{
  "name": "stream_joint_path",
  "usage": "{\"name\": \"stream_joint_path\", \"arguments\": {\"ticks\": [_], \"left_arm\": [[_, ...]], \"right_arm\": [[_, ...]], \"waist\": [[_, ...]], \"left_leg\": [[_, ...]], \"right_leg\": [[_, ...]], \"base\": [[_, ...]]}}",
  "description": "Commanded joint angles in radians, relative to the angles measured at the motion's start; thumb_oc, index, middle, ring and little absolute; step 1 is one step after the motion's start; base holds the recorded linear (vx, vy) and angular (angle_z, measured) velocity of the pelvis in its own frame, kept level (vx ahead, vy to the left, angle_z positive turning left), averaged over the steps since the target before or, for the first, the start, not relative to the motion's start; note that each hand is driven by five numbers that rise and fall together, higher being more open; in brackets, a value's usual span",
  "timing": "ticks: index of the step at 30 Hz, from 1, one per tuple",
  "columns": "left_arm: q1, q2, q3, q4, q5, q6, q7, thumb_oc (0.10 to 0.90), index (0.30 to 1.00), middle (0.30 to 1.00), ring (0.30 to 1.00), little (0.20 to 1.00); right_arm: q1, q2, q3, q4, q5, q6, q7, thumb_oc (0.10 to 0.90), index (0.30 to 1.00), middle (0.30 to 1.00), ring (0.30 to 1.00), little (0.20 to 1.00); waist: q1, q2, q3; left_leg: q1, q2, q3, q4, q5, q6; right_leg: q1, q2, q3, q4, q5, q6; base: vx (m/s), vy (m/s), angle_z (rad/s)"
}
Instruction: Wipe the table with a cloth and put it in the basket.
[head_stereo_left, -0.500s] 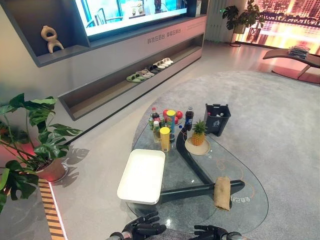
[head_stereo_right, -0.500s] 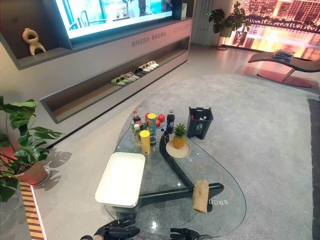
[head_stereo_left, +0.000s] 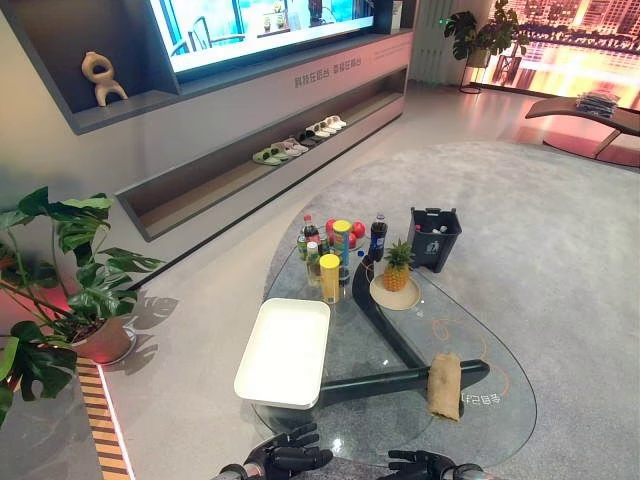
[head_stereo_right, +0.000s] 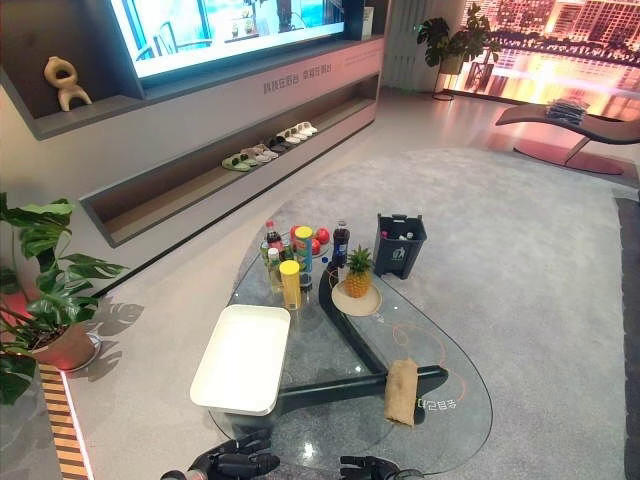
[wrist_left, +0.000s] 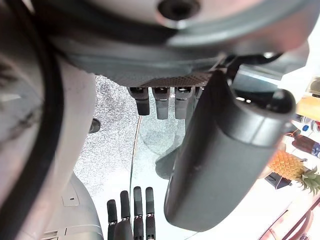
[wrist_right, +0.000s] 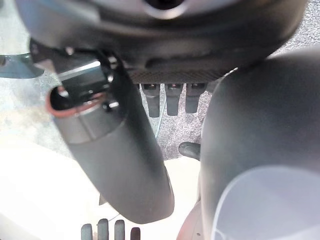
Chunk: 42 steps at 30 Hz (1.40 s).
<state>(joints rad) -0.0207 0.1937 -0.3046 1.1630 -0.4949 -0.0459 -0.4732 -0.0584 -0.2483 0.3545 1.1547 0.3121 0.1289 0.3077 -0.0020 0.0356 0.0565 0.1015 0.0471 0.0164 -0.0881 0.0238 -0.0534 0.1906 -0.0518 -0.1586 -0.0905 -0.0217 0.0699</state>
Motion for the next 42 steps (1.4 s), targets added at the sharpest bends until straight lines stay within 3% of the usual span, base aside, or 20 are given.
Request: {"name": "stream_joint_path", "arguments": {"ticks": [1, 12, 22, 26, 31, 35, 42], "left_arm": [[-0.07, -0.028, -0.031, 0.034, -0.021, -0.018, -0.051, 0.8, 0.9, 0.9, 0.9, 0.9], [-0.058, -0.026, -0.043, -0.007, -0.053, -0.026, -0.027, 0.8, 0.9, 0.9, 0.9, 0.9], [-0.08, -0.013, -0.076, -0.112, -0.128, -0.03, 0.026, 0.8, 0.9, 0.9, 0.9, 0.9], [-0.131, 0.004, -0.098, -0.169, -0.185, -0.023, 0.044, 0.8, 0.9, 0.9, 0.9, 0.9], [-0.127, 0.019, -0.11, -0.215, -0.186, -0.013, 0.058, 0.8, 0.9, 0.9, 0.9, 0.9], [-0.141, 0.024, -0.119, -0.238, -0.199, -0.025, 0.1, 0.8, 0.9, 0.9, 0.9, 0.9], [-0.168, 0.017, -0.133, -0.254, -0.231, -0.043, 0.117, 0.8, 0.9, 0.9, 0.9, 0.9]], "right_arm": [[-0.053, 0.027, 0.03, 0.022, -0.028, -0.046, -0.013, 0.8, 0.9, 0.9, 0.9, 0.9], [-0.044, 0.014, 0.05, -0.073, -0.037, -0.104, -0.094, 0.8, 0.9, 0.9, 0.9, 0.9], [-0.06, -0.012, 0.081, -0.307, -0.006, -0.182, -0.269, 0.8, 0.9, 0.9, 0.9, 0.9], [-0.106, -0.049, 0.098, -0.481, -0.019, -0.202, -0.386, 0.8, 0.9, 0.9, 0.9, 0.9], [-0.108, -0.071, 0.092, -0.601, -0.038, -0.228, -0.493, 0.8, 0.9, 0.9, 0.9, 0.9], [-0.131, -0.095, 0.063, -0.723, -0.071, -0.279, -0.69, 0.8, 0.9, 0.9, 0.9, 0.9], [-0.178, -0.126, -0.008, -0.855, -0.119, -0.313, -0.906, 0.8, 0.9, 0.9, 0.9, 0.9]], "waist": [[0.018, -0.043, 0.027], [0.014, -0.046, 0.063], [-0.006, -0.05, 0.171], [-0.028, -0.05, 0.269], [-0.042, -0.049, 0.307], [-0.058, -0.06, 0.352], [-0.078, -0.06, 0.422]], "left_leg": [[0.033, -0.036, 0.029, 0.031, -0.076, 0.024], [-0.007, -0.039, 0.027, 0.043, -0.071, 0.028], [-0.127, -0.045, 0.033, 0.112, -0.075, 0.038], [-0.239, -0.058, 0.041, 0.193, -0.071, 0.043], [-0.262, -0.06, 0.048, 0.186, -0.066, 0.049], [-0.313, -0.061, 0.067, 0.217, -0.068, 0.052], [-0.396, -0.056, 0.085, 0.307, -0.087, 0.055]], "right_leg": [[-0.059, -0.022, 0.035, 0.003, 0.022, 0.011], [-0.098, -0.017, 0.046, 0.007, 0.032, 0.012], [-0.215, -0.012, 0.074, 0.037, 0.05, 0.004], [-0.312, -0.007, 0.085, 0.091, 0.058, -0.008], [-0.353, -0.001, 0.099, 0.107, 0.061, -0.008], [-0.408, 0.004, 0.109, 0.137, 0.064, -0.007], [-0.478, 0.004, 0.115, 0.193, 0.061, -0.017]], "base": [[0.0, 0.0, 0.0], [-0.01, -0.001, 0.0], [-0.08, -0.021, -0.01], [-0.18, 0.003, 0.0], [-0.04, 0.006, -0.03], [-0.06, -0.013, -0.15], [-0.02, 0.006, -0.09]]}}
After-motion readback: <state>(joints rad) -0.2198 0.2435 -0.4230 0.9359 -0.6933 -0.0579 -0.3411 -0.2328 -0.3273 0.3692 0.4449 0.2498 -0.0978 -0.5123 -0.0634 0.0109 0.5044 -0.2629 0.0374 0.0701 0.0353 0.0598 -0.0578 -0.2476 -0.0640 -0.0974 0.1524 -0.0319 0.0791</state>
